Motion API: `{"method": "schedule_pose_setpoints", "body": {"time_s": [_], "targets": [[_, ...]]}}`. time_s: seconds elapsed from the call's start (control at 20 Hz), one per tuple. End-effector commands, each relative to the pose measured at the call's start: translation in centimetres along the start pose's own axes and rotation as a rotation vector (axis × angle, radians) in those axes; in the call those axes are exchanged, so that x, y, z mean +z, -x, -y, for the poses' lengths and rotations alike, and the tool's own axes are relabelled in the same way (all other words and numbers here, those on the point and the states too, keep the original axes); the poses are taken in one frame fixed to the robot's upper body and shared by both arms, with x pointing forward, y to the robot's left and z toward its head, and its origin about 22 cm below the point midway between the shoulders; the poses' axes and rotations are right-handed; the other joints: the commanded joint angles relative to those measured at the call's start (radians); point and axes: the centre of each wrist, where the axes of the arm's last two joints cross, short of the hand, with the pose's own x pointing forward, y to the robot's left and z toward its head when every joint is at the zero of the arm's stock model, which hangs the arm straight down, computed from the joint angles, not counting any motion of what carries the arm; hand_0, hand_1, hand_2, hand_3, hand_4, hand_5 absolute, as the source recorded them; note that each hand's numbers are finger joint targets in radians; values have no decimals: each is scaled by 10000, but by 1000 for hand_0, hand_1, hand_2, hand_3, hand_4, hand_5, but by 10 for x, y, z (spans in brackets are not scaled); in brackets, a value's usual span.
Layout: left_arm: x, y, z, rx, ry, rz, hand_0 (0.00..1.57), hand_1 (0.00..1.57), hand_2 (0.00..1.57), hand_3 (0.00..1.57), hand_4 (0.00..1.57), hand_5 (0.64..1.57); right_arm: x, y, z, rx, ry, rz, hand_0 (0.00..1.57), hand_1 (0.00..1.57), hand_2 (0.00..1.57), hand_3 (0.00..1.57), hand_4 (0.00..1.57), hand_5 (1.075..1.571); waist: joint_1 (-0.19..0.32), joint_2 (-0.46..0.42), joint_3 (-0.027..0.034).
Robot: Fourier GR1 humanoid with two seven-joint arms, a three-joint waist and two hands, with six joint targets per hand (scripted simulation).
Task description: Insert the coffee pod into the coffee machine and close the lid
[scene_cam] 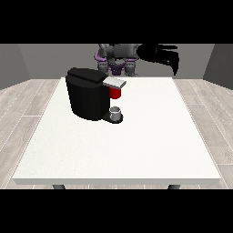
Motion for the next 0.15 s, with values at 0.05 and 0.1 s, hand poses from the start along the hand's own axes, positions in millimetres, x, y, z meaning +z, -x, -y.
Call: {"method": "schedule_pose_setpoints", "body": {"time_s": [0.05, 0.1], "targets": [[43, 34, -8, 463, -604, -1264, 0, 0, 0, 0, 266, 1571, 31, 33, -52, -972, -1000, -26, 0, 0, 0, 0, 263, 1571, -884, -1274, 0], [50, 39, -14, 329, -989, -1189, 0, 0, 0, 0, 266, 1571, 46, 47, -68, -1211, -1389, -31, 0, 0, 0, 0, 259, 1571, -1205, -1161, -1]]}}
